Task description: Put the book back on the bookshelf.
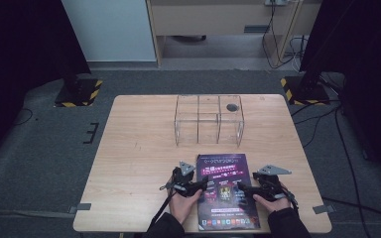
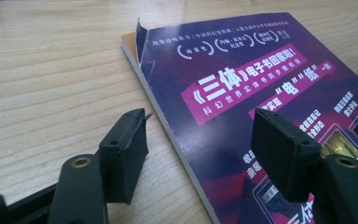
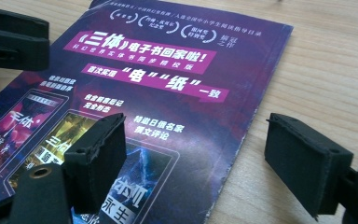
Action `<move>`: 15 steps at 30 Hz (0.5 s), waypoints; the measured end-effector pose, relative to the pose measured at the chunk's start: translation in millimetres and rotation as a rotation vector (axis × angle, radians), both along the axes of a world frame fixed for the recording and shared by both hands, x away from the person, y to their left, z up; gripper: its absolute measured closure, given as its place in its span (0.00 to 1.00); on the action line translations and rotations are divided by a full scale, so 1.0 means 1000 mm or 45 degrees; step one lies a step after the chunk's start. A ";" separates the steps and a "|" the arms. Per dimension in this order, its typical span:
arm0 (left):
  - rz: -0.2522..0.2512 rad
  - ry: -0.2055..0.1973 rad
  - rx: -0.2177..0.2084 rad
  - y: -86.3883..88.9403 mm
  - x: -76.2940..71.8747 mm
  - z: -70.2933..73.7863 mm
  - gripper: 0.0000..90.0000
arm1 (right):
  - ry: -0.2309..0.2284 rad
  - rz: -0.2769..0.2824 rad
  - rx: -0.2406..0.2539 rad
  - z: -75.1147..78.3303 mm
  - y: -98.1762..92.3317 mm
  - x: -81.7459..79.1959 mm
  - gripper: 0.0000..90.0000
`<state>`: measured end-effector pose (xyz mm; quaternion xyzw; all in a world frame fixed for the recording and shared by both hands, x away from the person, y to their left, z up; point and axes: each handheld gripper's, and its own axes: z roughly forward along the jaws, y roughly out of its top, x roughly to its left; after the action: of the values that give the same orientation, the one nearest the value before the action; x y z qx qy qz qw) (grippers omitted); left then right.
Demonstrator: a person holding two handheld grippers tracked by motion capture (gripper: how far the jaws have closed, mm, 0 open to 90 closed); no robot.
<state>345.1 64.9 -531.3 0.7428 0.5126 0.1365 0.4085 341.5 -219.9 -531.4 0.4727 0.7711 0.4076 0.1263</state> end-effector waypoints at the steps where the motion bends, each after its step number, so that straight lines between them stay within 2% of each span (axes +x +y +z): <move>1: 0.000 0.005 0.002 -0.001 0.000 -0.001 0.39 | -0.002 0.003 0.000 -0.001 0.000 0.000 0.23; 6: 0.003 -0.004 -0.013 -0.005 0.001 -0.003 0.40 | 0.015 0.005 0.005 -0.003 0.002 0.000 0.24; 11: 0.004 -0.007 -0.051 -0.008 0.002 -0.004 0.39 | 0.007 0.011 0.007 -0.004 0.003 0.000 0.24; 15: 0.014 -0.010 -0.053 -0.009 0.003 -0.004 0.39 | -0.004 0.011 0.020 -0.005 0.003 0.000 0.26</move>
<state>347.7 56.2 -535.6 0.7307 0.5179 0.1309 0.4250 341.4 -216.5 -536.1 0.4694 0.7698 0.4149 0.1221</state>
